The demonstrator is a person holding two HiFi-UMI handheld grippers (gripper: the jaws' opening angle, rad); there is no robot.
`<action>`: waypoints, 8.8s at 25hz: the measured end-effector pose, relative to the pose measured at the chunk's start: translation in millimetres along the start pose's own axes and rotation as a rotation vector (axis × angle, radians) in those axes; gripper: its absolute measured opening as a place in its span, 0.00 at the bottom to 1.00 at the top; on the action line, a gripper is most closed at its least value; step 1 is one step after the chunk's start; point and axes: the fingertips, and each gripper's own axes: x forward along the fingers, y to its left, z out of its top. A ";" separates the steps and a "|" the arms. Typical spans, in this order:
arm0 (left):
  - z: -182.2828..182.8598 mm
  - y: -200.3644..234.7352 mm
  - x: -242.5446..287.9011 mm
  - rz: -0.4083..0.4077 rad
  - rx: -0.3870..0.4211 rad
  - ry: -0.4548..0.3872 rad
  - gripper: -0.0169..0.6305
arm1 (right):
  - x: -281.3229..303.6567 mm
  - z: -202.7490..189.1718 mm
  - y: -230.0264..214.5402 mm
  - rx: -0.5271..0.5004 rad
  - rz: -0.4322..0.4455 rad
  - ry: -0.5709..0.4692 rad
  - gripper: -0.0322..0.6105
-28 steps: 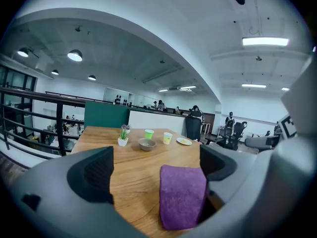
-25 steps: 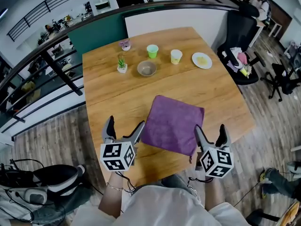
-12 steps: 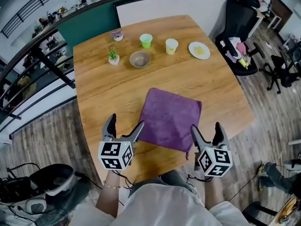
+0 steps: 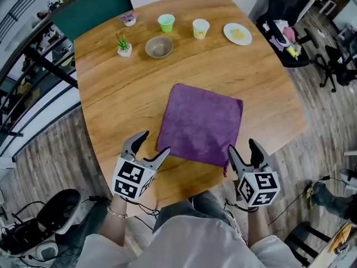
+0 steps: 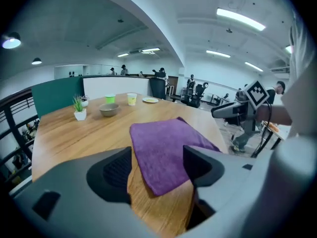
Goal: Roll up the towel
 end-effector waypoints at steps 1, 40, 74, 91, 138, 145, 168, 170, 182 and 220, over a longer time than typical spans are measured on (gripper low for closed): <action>-5.3 -2.9 1.0 -0.020 0.029 0.028 0.52 | -0.2 -6.9 1.2 -0.009 0.009 0.018 0.52; -108.1 -27.9 30.7 -0.477 0.879 0.526 0.22 | 0.5 -152.2 29.8 -0.731 0.462 0.574 0.19; -119.7 -18.3 37.5 -0.555 0.813 0.551 0.06 | 9.4 -161.3 27.0 -0.727 0.531 0.656 0.07; -96.8 -18.6 26.2 -0.519 0.709 0.528 0.06 | -7.6 -130.7 25.8 -0.642 0.532 0.615 0.07; -109.0 -16.0 49.3 -0.464 0.866 0.580 0.15 | 16.5 -151.9 13.3 -0.805 0.435 0.581 0.14; -110.1 -16.5 51.4 -0.480 0.866 0.584 0.13 | 19.8 -151.1 10.2 -0.819 0.438 0.576 0.09; -101.0 -29.7 19.1 -0.505 0.774 0.602 0.05 | -22.5 -136.4 21.7 -0.625 0.494 0.618 0.07; -94.4 -25.0 23.4 -0.501 0.775 0.609 0.05 | -18.0 -129.6 16.4 -0.619 0.489 0.614 0.07; -80.5 0.4 63.5 -0.483 0.722 0.641 0.05 | 21.0 -125.2 -8.2 -0.591 0.488 0.642 0.07; -106.9 -24.4 51.3 -0.426 0.890 0.548 0.13 | 12.0 -154.7 13.9 -0.836 0.370 0.545 0.13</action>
